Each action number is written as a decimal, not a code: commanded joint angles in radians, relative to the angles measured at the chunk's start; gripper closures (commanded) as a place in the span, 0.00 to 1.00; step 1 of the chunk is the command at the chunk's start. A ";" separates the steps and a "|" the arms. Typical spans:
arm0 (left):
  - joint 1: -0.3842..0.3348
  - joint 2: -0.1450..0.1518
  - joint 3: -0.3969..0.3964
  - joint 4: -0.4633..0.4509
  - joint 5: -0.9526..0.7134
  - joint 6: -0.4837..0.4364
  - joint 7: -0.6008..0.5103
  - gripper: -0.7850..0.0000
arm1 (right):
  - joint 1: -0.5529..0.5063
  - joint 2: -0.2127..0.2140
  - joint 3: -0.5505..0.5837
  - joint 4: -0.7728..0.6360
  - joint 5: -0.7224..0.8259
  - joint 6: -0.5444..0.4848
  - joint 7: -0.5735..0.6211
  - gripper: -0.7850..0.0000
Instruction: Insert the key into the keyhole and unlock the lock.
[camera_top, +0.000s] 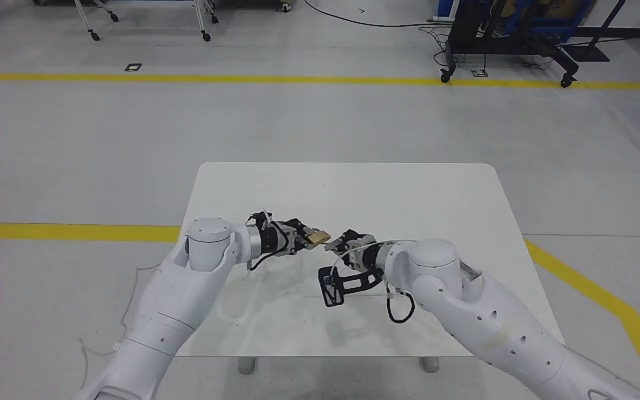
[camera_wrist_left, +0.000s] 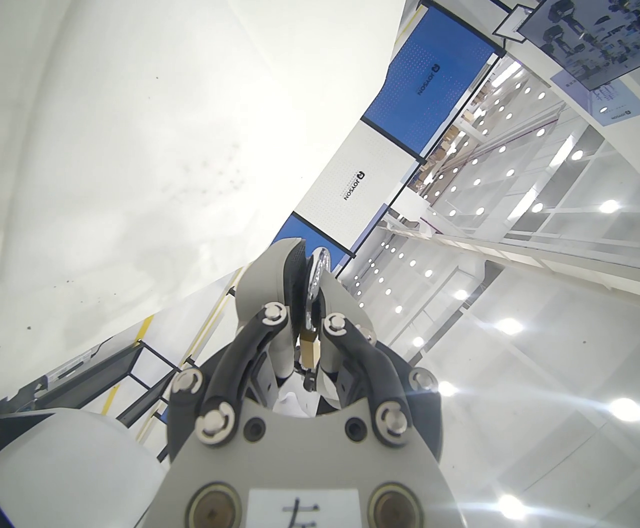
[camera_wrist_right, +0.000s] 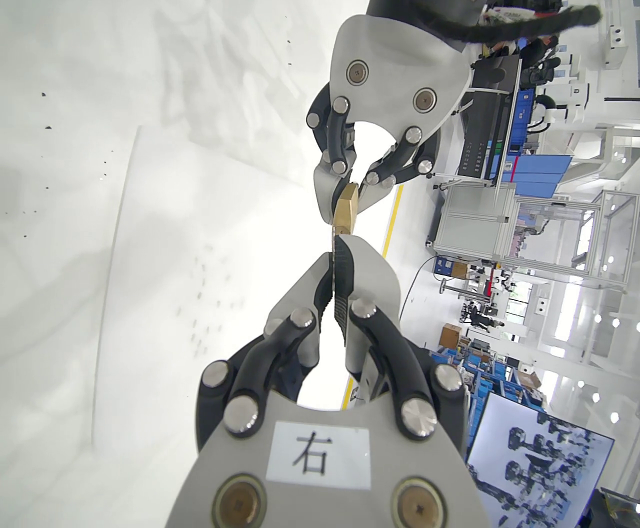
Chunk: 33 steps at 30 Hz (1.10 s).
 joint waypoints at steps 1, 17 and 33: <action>0.003 0.001 0.001 -0.006 0.000 0.001 0.001 1.00 | 0.001 -0.002 0.000 0.003 0.001 0.000 0.008 1.00; 0.013 0.007 -0.001 -0.023 -0.006 0.007 0.019 1.00 | -0.013 -0.018 0.006 -0.016 -0.012 0.005 0.088 1.00; 0.007 0.009 0.012 -0.023 -0.015 0.010 0.029 1.00 | -0.005 -0.040 -0.014 -0.009 -0.028 -0.008 0.171 1.00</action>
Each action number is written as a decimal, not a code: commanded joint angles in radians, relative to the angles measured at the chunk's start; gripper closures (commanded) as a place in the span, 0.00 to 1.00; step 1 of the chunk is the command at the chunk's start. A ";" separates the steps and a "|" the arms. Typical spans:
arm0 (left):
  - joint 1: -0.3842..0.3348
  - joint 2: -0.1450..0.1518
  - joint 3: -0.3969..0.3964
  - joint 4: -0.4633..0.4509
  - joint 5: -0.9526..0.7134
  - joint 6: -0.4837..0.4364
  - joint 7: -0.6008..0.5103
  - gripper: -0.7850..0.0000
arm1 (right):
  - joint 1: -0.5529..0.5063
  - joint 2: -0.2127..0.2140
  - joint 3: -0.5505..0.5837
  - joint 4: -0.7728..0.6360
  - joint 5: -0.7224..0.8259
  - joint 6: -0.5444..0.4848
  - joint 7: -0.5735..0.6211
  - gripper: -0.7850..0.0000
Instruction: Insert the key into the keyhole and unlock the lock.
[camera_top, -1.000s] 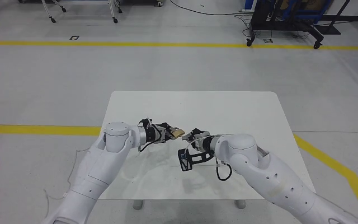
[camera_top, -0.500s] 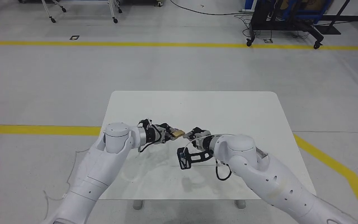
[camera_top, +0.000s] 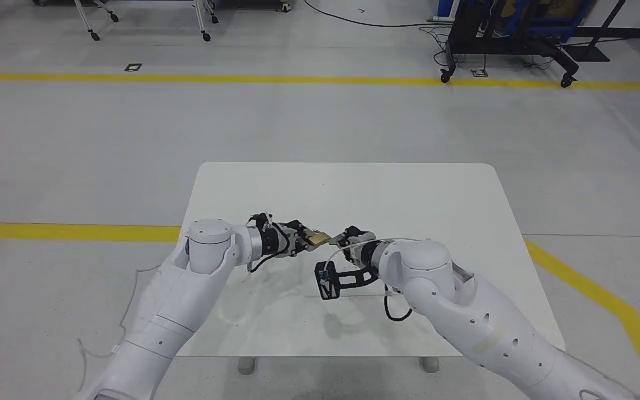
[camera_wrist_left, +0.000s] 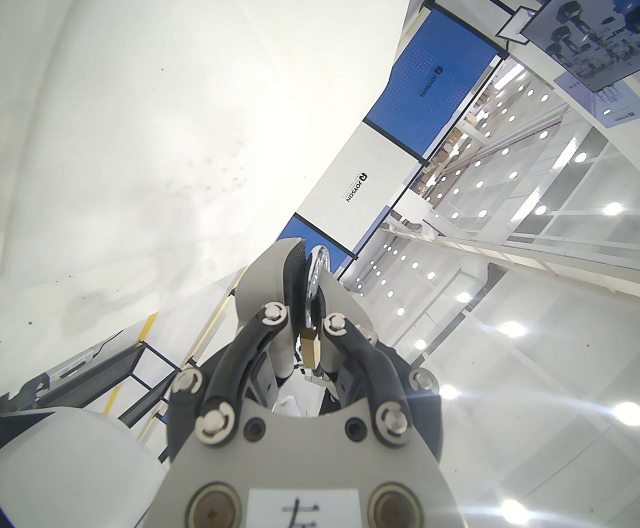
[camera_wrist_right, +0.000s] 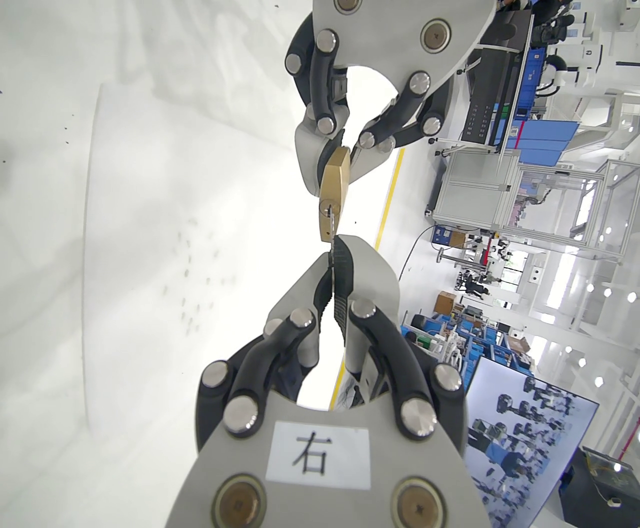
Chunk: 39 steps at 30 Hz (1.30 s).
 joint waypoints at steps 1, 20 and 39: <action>-0.001 0.000 0.002 0.002 -0.001 -0.001 0.005 1.00 | 0.001 -0.003 -0.004 0.000 -0.002 -0.002 0.012 1.00; -0.009 -0.006 0.014 0.011 -0.023 -0.003 0.070 1.00 | 0.011 -0.040 -0.037 0.001 -0.022 -0.011 0.150 1.00; -0.016 -0.009 0.034 0.018 -0.022 0.005 0.082 1.00 | 0.022 -0.074 -0.067 0.017 -0.037 -0.027 0.201 1.00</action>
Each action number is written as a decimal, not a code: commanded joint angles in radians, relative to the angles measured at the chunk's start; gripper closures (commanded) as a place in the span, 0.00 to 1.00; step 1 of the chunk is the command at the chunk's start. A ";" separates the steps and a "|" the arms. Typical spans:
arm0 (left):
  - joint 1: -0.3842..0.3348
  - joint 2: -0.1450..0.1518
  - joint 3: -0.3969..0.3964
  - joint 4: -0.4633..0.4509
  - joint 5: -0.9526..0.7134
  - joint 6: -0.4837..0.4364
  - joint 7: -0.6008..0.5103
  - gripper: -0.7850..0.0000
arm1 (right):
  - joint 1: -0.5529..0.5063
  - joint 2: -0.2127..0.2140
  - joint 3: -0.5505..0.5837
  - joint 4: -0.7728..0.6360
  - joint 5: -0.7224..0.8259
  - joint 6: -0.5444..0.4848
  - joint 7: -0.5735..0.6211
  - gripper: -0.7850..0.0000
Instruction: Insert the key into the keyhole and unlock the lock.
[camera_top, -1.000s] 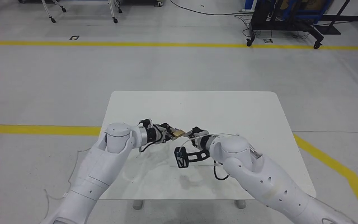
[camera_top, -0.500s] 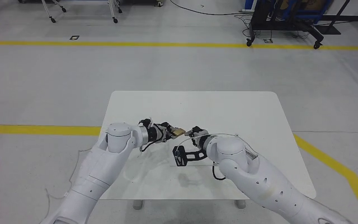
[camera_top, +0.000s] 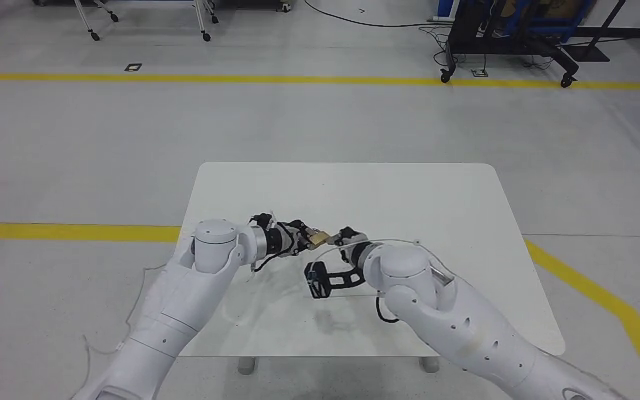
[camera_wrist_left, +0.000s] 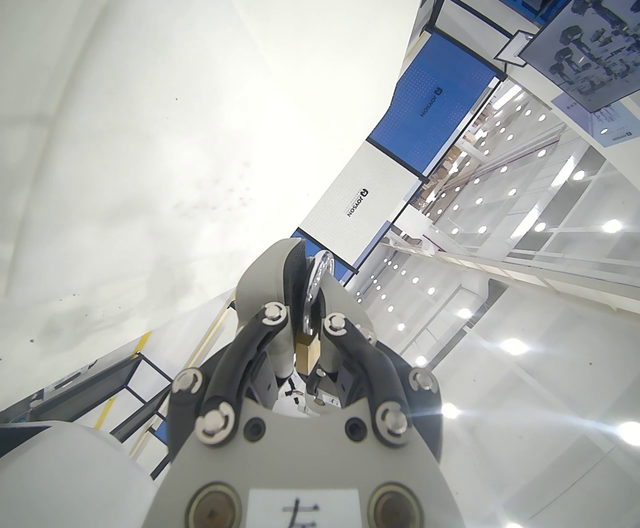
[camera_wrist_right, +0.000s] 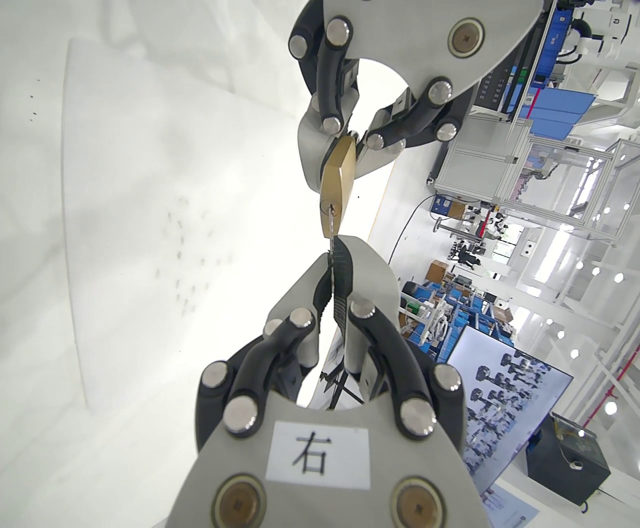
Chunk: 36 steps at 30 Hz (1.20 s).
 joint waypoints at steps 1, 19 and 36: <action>-0.001 0.000 0.002 0.001 0.000 0.003 0.004 1.00 | 0.000 -0.003 -0.003 -0.002 -0.004 -0.001 0.005 1.00; -0.002 -0.004 -0.009 0.012 -0.032 -0.012 0.035 1.00 | -0.058 0.008 0.111 -0.031 0.055 0.017 -0.158 1.00; 0.121 0.023 -0.100 -0.119 0.094 -0.413 0.013 1.00 | -0.056 -0.013 0.286 0.140 0.713 0.049 0.009 1.00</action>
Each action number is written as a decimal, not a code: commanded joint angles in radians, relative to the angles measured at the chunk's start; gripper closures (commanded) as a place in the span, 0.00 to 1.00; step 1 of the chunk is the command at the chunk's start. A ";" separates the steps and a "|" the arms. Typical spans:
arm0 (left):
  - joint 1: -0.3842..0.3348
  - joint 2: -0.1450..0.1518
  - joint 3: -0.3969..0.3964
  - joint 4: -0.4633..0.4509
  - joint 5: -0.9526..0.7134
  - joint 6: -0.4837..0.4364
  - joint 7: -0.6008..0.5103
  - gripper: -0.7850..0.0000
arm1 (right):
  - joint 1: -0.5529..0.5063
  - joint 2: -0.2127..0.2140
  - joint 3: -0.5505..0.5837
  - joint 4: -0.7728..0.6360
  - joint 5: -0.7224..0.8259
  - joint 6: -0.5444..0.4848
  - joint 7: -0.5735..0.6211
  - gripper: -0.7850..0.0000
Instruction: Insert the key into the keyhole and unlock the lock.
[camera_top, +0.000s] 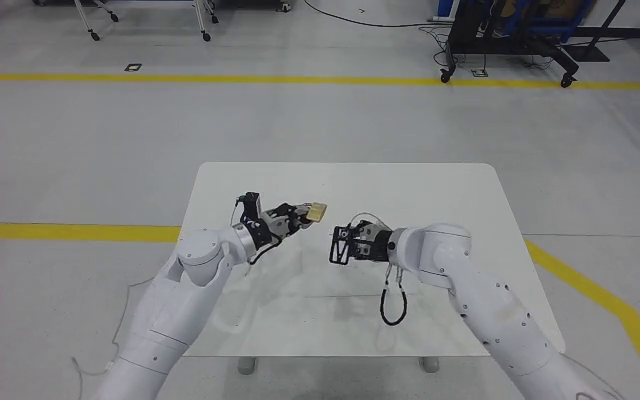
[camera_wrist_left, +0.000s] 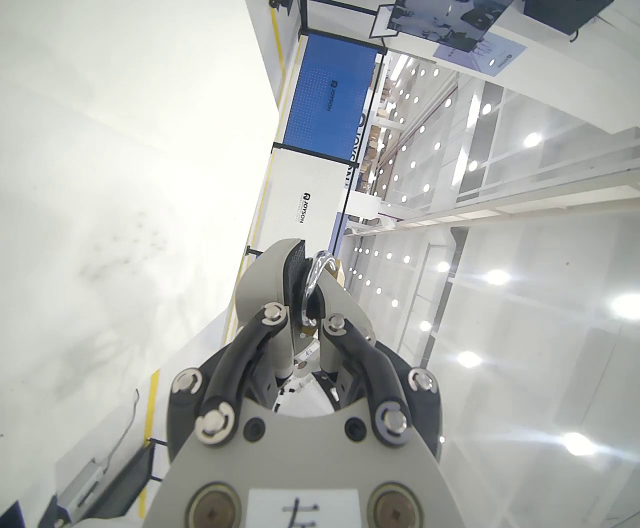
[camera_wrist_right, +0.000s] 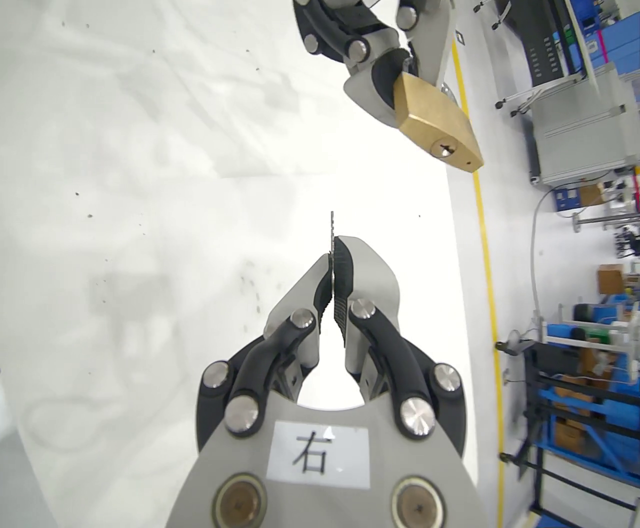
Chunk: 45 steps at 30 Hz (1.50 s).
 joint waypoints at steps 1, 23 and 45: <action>0.006 0.001 0.004 -0.009 0.024 0.003 0.008 1.00 | 0.015 -0.004 -0.004 0.023 0.076 0.013 0.032 1.00; -0.012 -0.008 0.088 -0.010 0.213 0.028 0.053 1.00 | 0.077 -0.019 -0.054 0.070 0.220 0.120 0.154 1.00; -0.032 -0.029 0.036 0.091 -0.105 0.097 -0.085 1.00 | 0.052 -0.011 -0.039 0.062 0.210 0.149 0.125 1.00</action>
